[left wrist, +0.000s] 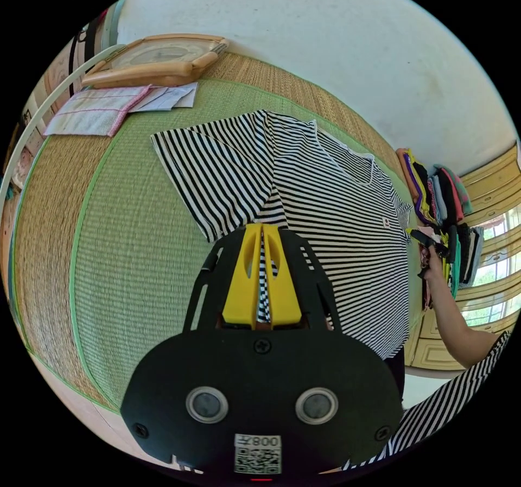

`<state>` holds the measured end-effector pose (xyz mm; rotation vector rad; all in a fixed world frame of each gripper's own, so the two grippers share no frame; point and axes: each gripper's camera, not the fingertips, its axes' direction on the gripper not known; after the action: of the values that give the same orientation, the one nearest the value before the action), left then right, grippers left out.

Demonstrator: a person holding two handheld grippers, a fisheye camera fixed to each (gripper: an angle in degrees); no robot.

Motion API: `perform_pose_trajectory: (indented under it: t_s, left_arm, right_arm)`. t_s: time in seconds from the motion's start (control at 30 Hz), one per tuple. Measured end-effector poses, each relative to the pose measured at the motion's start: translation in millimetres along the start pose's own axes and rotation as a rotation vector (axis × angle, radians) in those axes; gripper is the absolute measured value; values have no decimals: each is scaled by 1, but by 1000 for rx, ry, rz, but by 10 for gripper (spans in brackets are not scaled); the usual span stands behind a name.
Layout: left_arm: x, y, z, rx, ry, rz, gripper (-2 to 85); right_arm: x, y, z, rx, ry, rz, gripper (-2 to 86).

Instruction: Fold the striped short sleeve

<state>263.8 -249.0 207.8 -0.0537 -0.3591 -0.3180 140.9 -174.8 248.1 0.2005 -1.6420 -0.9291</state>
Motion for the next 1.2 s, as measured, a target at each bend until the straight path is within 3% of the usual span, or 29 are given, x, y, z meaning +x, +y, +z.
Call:
perform_pose_trajectory:
  t_s: [0.2,0.63,0.87,1.1,1.2]
  left_arm:
    - [-24,52,-9,-29,69,-38,3]
    - [-72,217,-31,-216,113,-124,48]
    - [-64,249,-25,-218,53,-68,60]
    - [-53,256,-1,-284,-131,23,22]
    - [-55,259,-7,-267,-29,10,9]
  right_arm:
    - [13,35,-36,26,-71,-9,1]
    - [49,238,-65,-153,-201,107,22]
    - [54,284,-76,-159,-210,134,35]
    - [56,300,-76,-164,-214,133,45]
    - [60,309,-75,-163,-229,146,51]
